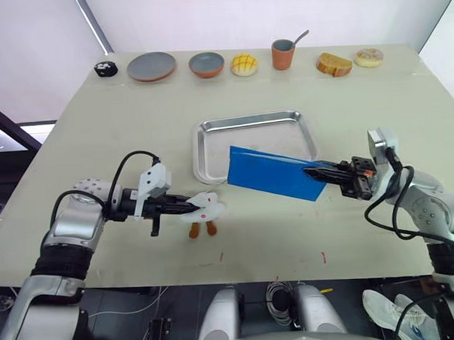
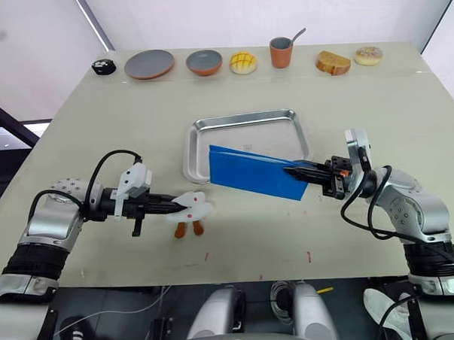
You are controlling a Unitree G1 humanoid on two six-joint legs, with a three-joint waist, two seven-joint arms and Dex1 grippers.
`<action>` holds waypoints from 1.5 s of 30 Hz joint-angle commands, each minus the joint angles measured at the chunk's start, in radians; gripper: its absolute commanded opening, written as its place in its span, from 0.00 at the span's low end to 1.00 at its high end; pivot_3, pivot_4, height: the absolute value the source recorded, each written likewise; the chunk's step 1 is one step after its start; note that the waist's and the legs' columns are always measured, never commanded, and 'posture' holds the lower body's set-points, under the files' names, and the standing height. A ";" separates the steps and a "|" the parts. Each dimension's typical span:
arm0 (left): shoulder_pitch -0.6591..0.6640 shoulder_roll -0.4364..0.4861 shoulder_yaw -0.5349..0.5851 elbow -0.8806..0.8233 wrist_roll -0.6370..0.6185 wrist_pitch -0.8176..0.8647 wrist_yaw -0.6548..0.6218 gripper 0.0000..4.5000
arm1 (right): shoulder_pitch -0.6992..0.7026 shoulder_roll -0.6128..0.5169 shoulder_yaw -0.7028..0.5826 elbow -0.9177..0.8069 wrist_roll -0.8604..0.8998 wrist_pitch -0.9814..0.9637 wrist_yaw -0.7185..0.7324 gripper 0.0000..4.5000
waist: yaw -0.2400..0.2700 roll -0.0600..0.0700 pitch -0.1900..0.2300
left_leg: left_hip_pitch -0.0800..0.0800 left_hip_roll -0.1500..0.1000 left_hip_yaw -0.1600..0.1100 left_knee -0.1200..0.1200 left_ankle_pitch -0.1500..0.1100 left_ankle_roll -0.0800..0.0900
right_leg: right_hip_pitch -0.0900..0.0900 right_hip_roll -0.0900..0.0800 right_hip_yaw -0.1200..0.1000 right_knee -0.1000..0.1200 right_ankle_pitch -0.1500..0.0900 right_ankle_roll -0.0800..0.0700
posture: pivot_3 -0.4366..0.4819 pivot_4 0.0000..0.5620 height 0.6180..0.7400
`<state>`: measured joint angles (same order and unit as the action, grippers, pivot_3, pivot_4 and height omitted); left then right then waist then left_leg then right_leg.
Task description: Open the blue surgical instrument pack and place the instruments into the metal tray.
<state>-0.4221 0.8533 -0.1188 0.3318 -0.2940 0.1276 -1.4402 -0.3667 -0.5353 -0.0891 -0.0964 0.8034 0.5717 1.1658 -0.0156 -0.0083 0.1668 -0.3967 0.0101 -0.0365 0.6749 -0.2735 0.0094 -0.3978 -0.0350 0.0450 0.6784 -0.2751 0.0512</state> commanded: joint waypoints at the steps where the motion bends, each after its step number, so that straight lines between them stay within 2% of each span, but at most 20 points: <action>1: 0.035 -0.002 -0.035 0.050 0.067 -0.007 0.007 0.01 | -0.020 0.021 -0.070 -0.097 0.109 0.037 -0.054 0.00 | 0.000 0.000 0.000 | 0.000 0.000 0.000 0.000 0.000 0.000 | 0.000 0.000 0.000 0.000 0.000 0.000 | 0.48 0.27 1.00; 5: 0.039 -0.005 -0.032 0.047 0.064 -0.014 0.013 0.01 | 0.001 0.009 -0.055 -0.134 0.102 0.044 -0.061 0.00 | 0.000 0.000 0.000 | 0.000 0.000 0.000 0.000 0.000 0.000 | 0.000 0.000 0.000 0.000 0.000 0.000 | 0.48 0.27 1.00; 12: 0.031 0.004 -0.013 0.076 0.050 -0.038 -0.012 0.01 | 0.052 -0.085 0.060 -0.074 -0.144 -0.141 0.060 0.00 | -0.002 0.001 -0.001 | 0.001 -0.001 0.001 0.000 0.000 0.000 | 0.000 0.000 0.000 0.000 0.000 0.000 | 0.48 0.27 1.00; 18: 0.034 0.030 0.008 0.079 0.022 -0.016 -0.066 0.01 | 0.076 -0.086 0.122 -0.002 -0.261 -0.278 0.109 0.00 | -0.004 0.001 -0.001 | 0.001 -0.001 0.001 0.000 0.000 0.000 | 0.000 0.001 0.000 0.000 0.000 0.000 | 0.48 0.27 1.00; 27: 0.072 0.072 0.030 0.058 -0.002 -0.001 -0.127 0.01 | 0.097 -0.081 0.123 -0.008 -0.238 -0.270 0.129 0.00 | -0.028 0.001 -0.001 | 0.001 0.000 0.000 -0.001 0.000 0.000 | 0.000 0.002 0.000 0.000 -0.001 -0.001 | 0.48 0.27 1.00; 33: 0.039 0.036 0.025 0.106 0.014 -0.079 -0.102 0.01 | 0.093 -0.072 0.155 0.050 -0.307 -0.350 0.134 0.00 | -0.027 0.001 -0.001 | 0.001 0.000 0.001 -0.001 0.000 0.000 | 0.000 0.002 0.000 0.000 -0.001 -0.001 | 0.48 0.27 1.00; 35: 0.038 0.035 0.033 0.100 0.004 -0.081 -0.101 0.18 | 0.095 -0.069 0.167 0.072 -0.334 -0.383 0.133 0.00 | -0.026 0.001 -0.001 | 0.001 0.000 0.000 -0.001 0.000 0.000 | 0.000 0.002 0.000 0.000 -0.001 -0.001 | 0.48 0.27 1.00; 36: 0.045 0.040 0.043 0.088 -0.007 -0.071 -0.099 0.22 | 0.098 -0.068 0.172 0.081 -0.345 -0.396 0.134 0.00 | -0.026 0.001 -0.001 | 0.001 0.000 0.000 -0.001 0.000 0.000 | 0.000 0.002 0.000 0.000 -0.001 -0.001 | 0.48 0.27 1.00; 38: 0.067 0.061 0.066 0.062 -0.027 -0.046 -0.099 0.43 | 0.103 -0.067 0.177 0.091 -0.353 -0.411 0.137 0.00 | -0.027 0.001 -0.001 | 0.001 0.000 0.001 -0.001 0.000 0.000 | 0.000 0.002 0.000 0.000 -0.001 -0.001 | 0.48 0.27 1.00; 39: 0.087 0.076 0.092 0.045 -0.043 -0.031 -0.094 0.57 | 0.107 -0.068 0.177 0.093 -0.351 -0.411 0.139 0.00 | -0.027 0.001 -0.001 | 0.001 0.000 0.000 -0.001 0.000 0.000 | 0.000 0.002 0.000 0.000 -0.001 -0.001 | 0.48 0.27 1.00; 42: 0.135 0.111 0.178 -0.031 -0.125 0.072 -0.077 0.87 | 0.112 -0.070 0.171 0.095 -0.346 -0.415 0.141 0.00 | -0.026 0.001 0.000 | 0.001 0.002 0.000 -0.001 0.000 0.000 | -0.001 0.002 0.000 0.000 -0.001 -0.001 | 0.48 0.27 1.00; 45: 0.171 0.142 0.274 -0.154 -0.220 0.190 -0.054 0.87 | 0.110 -0.073 0.163 0.101 -0.343 -0.421 0.146 0.00 | -0.020 -0.001 0.000 | 0.000 0.004 -0.001 -0.001 0.000 0.000 | 0.000 0.001 -0.001 0.000 -0.001 -0.001 | 0.48 0.27 1.00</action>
<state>-0.2488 0.9662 0.0839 0.2652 -0.4460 0.2600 -1.5052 -0.2633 -0.6026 0.0674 0.0046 0.4748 0.1503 1.3042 -0.0358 -0.0094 0.1667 -0.3966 0.0138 -0.0373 0.6743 -0.2736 0.0094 -0.3979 -0.0344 0.0437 0.6785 -0.2757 0.0501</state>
